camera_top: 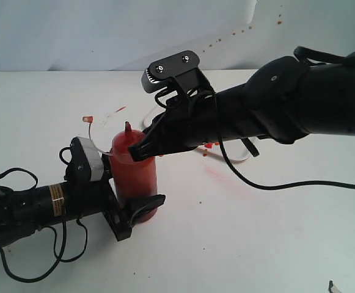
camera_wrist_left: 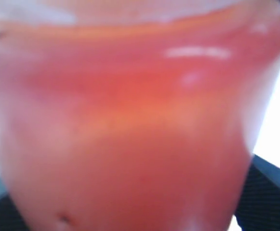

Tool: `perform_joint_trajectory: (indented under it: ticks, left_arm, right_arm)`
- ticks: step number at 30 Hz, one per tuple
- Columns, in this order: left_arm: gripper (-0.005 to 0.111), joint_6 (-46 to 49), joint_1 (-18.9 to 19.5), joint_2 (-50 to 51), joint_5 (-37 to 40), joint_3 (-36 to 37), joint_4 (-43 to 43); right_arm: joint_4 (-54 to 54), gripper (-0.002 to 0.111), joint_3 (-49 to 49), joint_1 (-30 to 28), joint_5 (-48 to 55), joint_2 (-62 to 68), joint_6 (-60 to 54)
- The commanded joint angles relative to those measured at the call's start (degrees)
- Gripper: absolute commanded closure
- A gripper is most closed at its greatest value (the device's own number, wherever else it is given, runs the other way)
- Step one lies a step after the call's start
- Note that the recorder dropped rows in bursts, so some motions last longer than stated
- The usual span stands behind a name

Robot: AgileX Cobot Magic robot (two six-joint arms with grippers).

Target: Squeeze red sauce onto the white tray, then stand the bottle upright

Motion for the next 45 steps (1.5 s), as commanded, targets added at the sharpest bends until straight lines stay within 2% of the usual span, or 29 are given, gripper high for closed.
perform_joint_trajectory:
  ticks: [1,7,11,19,24,32,39,45]
  left_arm:
    - [0.025,0.96,-0.10,-0.35,-1.06,-0.39,-2.09]
    - [0.022,0.42,-0.10,-0.35,-0.46,-0.28,-2.58]
    - [0.003,0.32,-0.10,-0.58,0.08,-0.17,-3.24]
    - [0.002,1.59,0.22,-3.10,0.77,1.02,-3.73]
    - [0.002,1.34,4.12,-9.69,5.11,4.24,-3.66]
    - [0.002,-2.92,10.51,-19.23,6.95,9.83,-2.61]
    - [0.002,-7.38,10.53,-25.31,7.33,11.71,4.62]
    - [0.002,-7.25,10.53,-32.33,11.42,13.95,0.91]
  right_arm:
    - [0.46,0.108,-0.31,0.14,-1.64,-0.29,-0.50]
    - [0.46,0.108,-0.31,0.14,-2.26,-0.29,-0.50]
    - [0.46,0.108,-0.31,0.14,-3.24,-0.39,-0.50]
    - [0.33,0.108,-0.31,0.03,-5.15,-0.40,-0.50]
    - [0.09,0.108,0.36,0.03,-10.64,-1.72,-0.50]
    - [0.09,0.108,5.54,0.03,-24.71,-9.15,-0.50]
    - [0.31,0.108,11.07,0.03,-38.87,-15.11,-0.85]
    - [7.19,0.108,15.45,0.03,-61.29,-16.34,-5.82]
